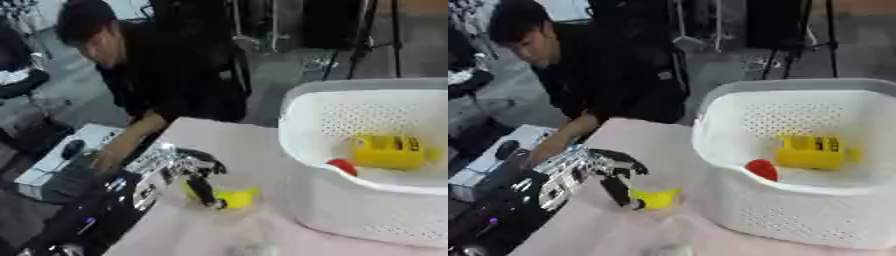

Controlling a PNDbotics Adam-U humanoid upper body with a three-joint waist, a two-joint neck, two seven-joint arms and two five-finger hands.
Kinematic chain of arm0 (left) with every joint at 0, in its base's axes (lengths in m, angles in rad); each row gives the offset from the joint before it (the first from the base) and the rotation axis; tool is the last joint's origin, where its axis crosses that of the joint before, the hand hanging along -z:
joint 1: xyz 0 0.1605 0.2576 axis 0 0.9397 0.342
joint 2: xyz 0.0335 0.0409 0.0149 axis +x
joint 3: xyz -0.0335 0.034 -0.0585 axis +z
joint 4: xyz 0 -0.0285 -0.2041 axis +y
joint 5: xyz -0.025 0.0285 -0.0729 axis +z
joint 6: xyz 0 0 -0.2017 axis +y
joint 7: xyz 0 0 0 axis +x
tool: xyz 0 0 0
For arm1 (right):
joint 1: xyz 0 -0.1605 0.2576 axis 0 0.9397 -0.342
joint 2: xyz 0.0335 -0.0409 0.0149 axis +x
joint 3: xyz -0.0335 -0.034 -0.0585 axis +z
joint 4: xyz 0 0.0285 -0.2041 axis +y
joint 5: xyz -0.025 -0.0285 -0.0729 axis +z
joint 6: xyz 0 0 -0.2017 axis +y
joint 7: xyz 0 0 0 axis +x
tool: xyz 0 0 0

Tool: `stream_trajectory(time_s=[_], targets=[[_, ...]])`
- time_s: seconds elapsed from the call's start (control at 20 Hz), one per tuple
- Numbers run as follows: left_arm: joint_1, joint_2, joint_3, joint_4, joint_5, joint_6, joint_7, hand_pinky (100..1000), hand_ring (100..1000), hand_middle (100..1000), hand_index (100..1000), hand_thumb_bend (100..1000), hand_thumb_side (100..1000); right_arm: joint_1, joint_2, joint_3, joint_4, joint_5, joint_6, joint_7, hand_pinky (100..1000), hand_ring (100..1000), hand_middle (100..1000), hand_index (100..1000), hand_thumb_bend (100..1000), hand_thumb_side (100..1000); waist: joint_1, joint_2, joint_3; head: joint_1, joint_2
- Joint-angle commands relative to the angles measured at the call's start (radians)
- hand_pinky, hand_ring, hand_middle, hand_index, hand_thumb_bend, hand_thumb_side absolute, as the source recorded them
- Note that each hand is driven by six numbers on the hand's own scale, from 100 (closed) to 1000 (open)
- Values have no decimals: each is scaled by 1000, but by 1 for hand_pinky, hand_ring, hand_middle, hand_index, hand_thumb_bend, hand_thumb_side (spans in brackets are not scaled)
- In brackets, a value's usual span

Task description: Pick up objects on the table and place them in the box.

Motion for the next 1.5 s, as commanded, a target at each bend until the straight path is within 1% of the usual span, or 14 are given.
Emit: stream_trajectory(time_s=[0.05,0.3,0.8,1.05,1.5], targets=[[-22,23,2,2,-12,39,-41,789,890,937,997,362,426,-8,-31,-6,-19,-7,2,-2,692,517,461,482,100,590,-1,-18,-1,-1,-12],[-38,14,-8,30,-34,26,-41,793,894,941,989,340,432,-8,-31,-4,-19,-7,1,-2,692,518,461,483,100,590,-2,-18,-3,0,-12],[-83,-20,-24,108,-75,-13,-41,801,902,948,980,342,429,-8,-31,-3,-19,-8,0,-2,691,518,462,483,100,591,-4,-18,-9,4,-14],[-94,-31,-36,145,-69,-25,-41,804,906,953,984,349,421,-8,-31,-3,-19,-8,0,-2,691,518,462,483,100,591,-4,-17,-13,4,-14],[-99,-34,-61,188,-49,-32,-41,807,912,955,978,325,408,-8,-31,-6,-19,-11,0,-2,690,516,459,480,100,586,-2,-14,-12,3,-17]])
